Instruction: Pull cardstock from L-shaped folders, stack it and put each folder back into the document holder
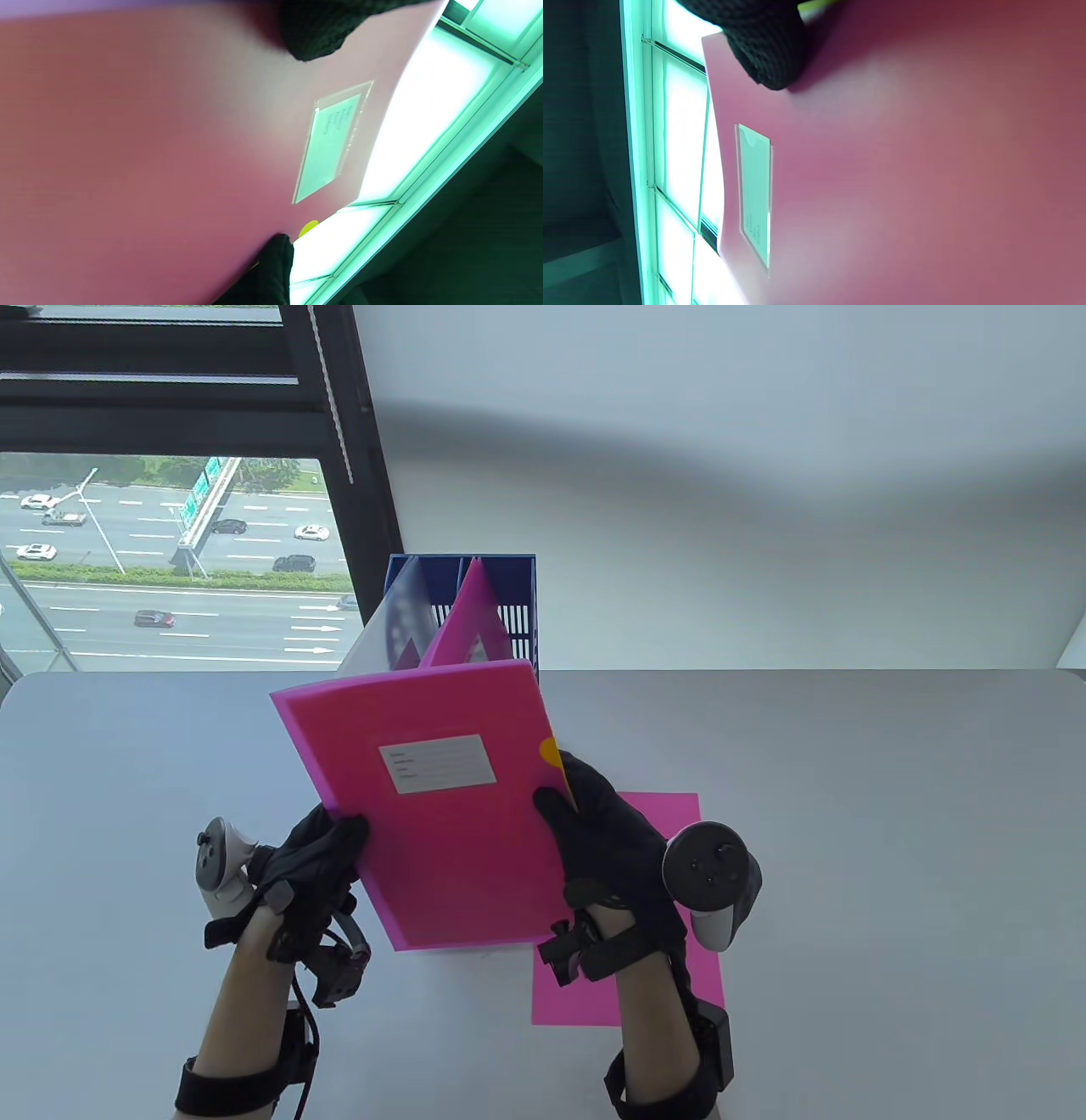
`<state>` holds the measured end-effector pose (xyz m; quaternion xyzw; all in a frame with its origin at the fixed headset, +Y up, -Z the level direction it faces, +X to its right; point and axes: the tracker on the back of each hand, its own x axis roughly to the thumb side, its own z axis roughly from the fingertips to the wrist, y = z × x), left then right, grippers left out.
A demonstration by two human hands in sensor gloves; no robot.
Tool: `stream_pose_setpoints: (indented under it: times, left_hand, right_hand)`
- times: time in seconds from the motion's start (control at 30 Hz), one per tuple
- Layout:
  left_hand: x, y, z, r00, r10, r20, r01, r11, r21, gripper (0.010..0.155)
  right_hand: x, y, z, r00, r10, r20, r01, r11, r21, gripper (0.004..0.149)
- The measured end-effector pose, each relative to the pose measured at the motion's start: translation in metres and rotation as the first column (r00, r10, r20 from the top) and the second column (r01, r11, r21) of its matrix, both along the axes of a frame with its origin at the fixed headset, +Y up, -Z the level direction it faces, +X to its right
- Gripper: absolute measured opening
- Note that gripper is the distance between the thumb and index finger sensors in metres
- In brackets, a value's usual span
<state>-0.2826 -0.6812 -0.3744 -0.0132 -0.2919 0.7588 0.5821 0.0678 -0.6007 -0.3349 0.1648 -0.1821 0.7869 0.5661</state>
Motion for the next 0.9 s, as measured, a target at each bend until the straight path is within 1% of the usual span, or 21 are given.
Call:
stream_pose_setpoints:
  times: [0.1, 0.2, 0.4, 0.5, 0.63, 0.73, 0.77, 0.83, 0.9]
  left_hand:
    - [0.000, 0.000, -0.001, 1.000, -0.016, -0.001, 0.016, 1.000, 0.019, 0.044]
    - [0.001, 0.002, 0.000, 1.000, -0.016, 0.008, 0.016, 1.000, 0.025, 0.044]
    - [0.005, 0.002, 0.001, 1.000, -0.012, 0.015, 0.012, 1.000, 0.022, 0.044]
    - [0.005, 0.001, 0.000, 1.000, -0.015, 0.020, 0.014, 1.000, 0.021, 0.044]
    - [0.006, 0.000, 0.001, 1.000, -0.011, 0.021, 0.010, 1.000, 0.016, 0.045]
    - [0.007, 0.000, 0.001, 1.000, -0.009, 0.020, 0.009, 1.000, 0.014, 0.045]
    - [0.008, 0.000, 0.001, 1.000, -0.009, 0.019, 0.008, 1.000, 0.014, 0.045]
    - [0.008, 0.000, 0.001, 1.000, -0.007, 0.017, 0.007, 1.000, 0.013, 0.045]
    - [0.008, 0.000, 0.001, 1.000, -0.002, 0.015, 0.002, 1.000, 0.012, 0.045]
  right_hand:
    - [-0.002, 0.002, 0.004, 0.996, 0.041, 0.080, -0.046, 0.998, 0.052, 0.052]
    - [-0.005, 0.006, 0.011, 0.970, 0.113, 0.215, -0.146, 0.979, 0.145, 0.057]
    - [-0.011, 0.009, 0.019, 0.915, 0.193, 0.354, -0.275, 0.941, 0.198, 0.063]
    - [-0.015, 0.009, 0.021, 0.864, 0.252, 0.436, -0.369, 0.906, 0.208, 0.066]
    - [-0.022, 0.009, 0.025, 0.782, 0.310, 0.541, -0.486, 0.846, 0.218, 0.070]
    - [-0.027, 0.009, 0.029, 0.728, 0.325, 0.604, -0.546, 0.807, 0.224, 0.073]
    - [-0.030, 0.009, 0.030, 0.698, 0.334, 0.634, -0.578, 0.785, 0.223, 0.074]
    - [-0.033, 0.010, 0.032, 0.668, 0.355, 0.654, -0.612, 0.762, 0.212, 0.074]
    - [-0.035, 0.010, 0.034, 0.650, 0.332, 0.683, -0.620, 0.752, 0.224, 0.074]
